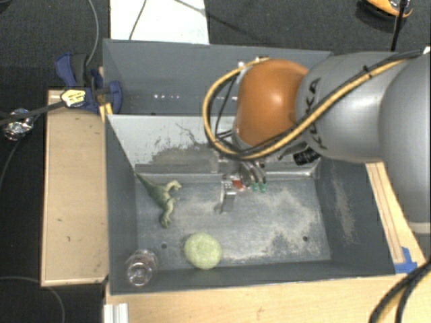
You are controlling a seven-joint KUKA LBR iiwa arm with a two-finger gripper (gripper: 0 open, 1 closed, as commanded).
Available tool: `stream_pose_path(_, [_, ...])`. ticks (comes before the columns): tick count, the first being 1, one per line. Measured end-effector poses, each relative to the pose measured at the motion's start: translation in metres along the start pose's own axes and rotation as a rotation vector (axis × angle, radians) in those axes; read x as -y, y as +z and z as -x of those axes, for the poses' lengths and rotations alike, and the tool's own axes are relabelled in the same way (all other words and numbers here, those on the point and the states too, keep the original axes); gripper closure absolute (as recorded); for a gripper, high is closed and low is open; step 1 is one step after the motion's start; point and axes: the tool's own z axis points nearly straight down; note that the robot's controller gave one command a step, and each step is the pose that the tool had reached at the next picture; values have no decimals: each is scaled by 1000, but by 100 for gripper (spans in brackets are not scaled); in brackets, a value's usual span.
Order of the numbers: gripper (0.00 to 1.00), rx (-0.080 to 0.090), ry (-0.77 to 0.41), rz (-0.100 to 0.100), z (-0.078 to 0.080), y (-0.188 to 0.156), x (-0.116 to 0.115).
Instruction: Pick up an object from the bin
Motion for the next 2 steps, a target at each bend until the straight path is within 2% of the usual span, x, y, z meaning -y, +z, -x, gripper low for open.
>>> stream_pose_path(1, [0, 8, -44, -1, -17, 18, -9])
stream_pose_path(2, [0, -15, -136, -2, -50, 34, -30])
